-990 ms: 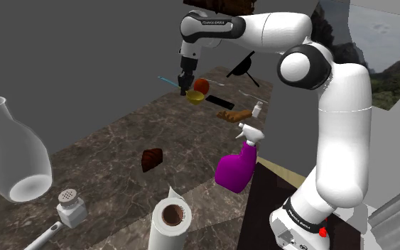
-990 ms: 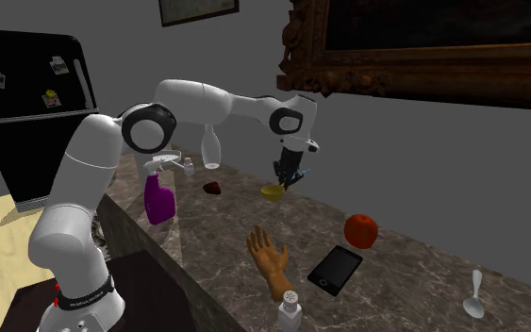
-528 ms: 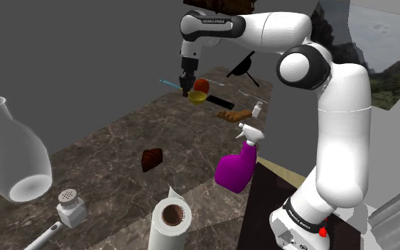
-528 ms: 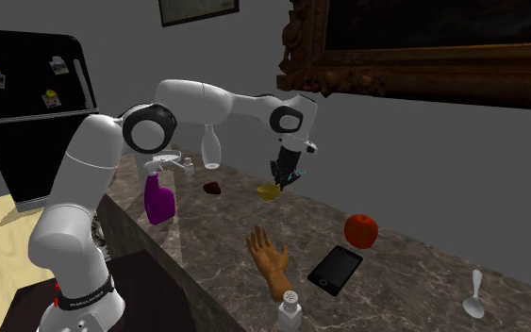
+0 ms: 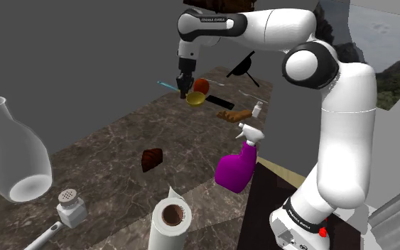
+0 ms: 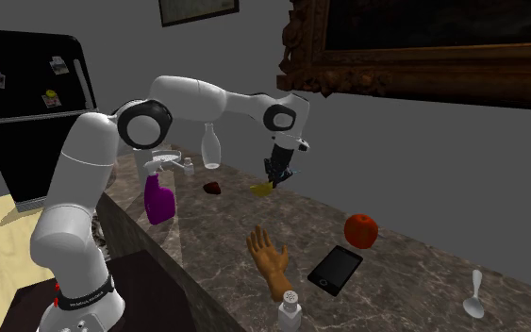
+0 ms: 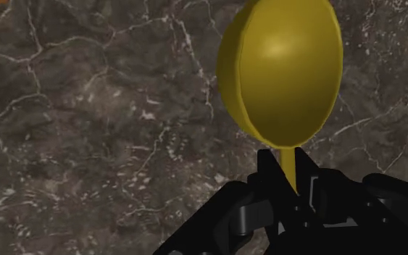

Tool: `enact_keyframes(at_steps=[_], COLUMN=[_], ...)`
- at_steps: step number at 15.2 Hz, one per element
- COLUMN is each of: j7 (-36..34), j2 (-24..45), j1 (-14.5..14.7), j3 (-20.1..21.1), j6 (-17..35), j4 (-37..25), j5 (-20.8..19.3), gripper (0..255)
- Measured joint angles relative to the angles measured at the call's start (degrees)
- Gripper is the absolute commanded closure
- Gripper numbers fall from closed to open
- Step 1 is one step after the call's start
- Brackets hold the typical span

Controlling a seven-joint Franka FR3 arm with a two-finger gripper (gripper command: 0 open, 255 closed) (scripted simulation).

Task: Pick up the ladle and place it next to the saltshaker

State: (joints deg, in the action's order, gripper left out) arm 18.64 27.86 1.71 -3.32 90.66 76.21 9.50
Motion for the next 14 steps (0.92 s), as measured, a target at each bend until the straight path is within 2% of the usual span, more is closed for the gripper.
enact_keyframes(at_steps=[1,2,4,5,9,14], j7=[-0.6,-1.6,-3.3,-4.8,-9.2,-14.7], j2=[-0.9,-4.0,-5.4,-7.8,-15.3,-19.9], j1=[0.5,1.7,2.5,3.9,8.1,11.7], j3=[0.0,0.4,0.4,1.1,3.4,5.9], j6=[0.0,1.7,2.9,4.1,6.8,9.8], j4=[1.4,6.0,8.0,11.1,15.4,21.5], j5=[-0.1,0.1,0.5,0.5,0.0,0.2], gripper=[255,255,255,255,255,255])
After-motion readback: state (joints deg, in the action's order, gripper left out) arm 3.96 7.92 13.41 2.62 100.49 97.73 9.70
